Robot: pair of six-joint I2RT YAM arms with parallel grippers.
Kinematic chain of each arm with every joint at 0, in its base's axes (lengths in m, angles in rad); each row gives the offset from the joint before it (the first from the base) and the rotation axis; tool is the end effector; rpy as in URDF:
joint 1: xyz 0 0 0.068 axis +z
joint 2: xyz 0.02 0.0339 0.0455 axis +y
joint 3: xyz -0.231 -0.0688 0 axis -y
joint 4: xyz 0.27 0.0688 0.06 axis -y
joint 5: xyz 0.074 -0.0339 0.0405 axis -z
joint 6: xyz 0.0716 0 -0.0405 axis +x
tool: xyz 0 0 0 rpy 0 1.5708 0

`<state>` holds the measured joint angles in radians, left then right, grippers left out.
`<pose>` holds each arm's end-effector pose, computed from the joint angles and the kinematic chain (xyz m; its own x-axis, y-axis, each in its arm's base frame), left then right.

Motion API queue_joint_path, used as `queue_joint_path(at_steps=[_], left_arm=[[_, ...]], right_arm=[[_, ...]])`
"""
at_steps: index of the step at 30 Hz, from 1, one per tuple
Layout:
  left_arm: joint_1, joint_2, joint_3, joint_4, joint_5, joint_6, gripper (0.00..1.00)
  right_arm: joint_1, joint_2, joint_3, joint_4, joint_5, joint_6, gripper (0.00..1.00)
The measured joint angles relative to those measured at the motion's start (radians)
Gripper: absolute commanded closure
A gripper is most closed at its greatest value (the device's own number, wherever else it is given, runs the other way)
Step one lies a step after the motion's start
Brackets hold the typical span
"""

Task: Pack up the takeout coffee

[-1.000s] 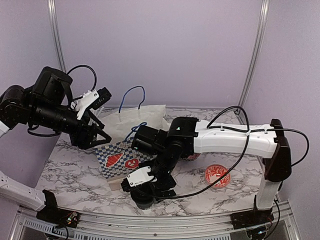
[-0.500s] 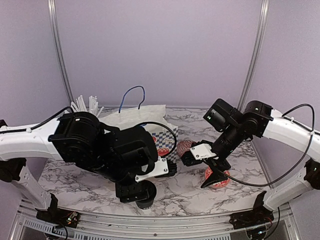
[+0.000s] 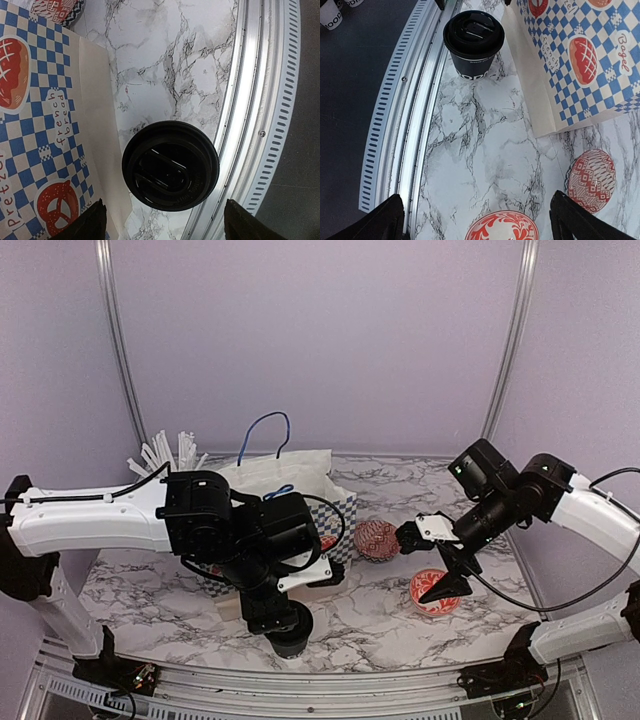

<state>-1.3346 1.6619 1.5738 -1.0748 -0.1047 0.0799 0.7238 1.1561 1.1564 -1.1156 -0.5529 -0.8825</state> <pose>0.0945 -0.3607 0.2463 -0.1377 0.9114 -0.3878 0.9713 0.2009 0.1273 0.1671 0.1979 0.2638 0.1415 -0.7521 -0.6437 -0.9876 -0.1514 -0.0402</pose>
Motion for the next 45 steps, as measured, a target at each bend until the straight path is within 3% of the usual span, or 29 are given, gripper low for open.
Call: queue_joint_path(at_steps=[6,34,45], left_arm=[[0.039,0.0,-0.048,0.039,0.079,0.022,0.18],[0.047,0.056,-0.103,0.114,0.112,0.087,0.24],[0.048,0.056,-0.119,0.134,0.124,0.089,0.21]], right_arm=[[0.0,0.001,-0.005,0.018,-0.004,0.013,0.01],[0.0,0.032,-0.037,0.038,-0.011,0.023,0.03],[0.0,0.035,-0.037,0.039,-0.014,0.023,0.03]])
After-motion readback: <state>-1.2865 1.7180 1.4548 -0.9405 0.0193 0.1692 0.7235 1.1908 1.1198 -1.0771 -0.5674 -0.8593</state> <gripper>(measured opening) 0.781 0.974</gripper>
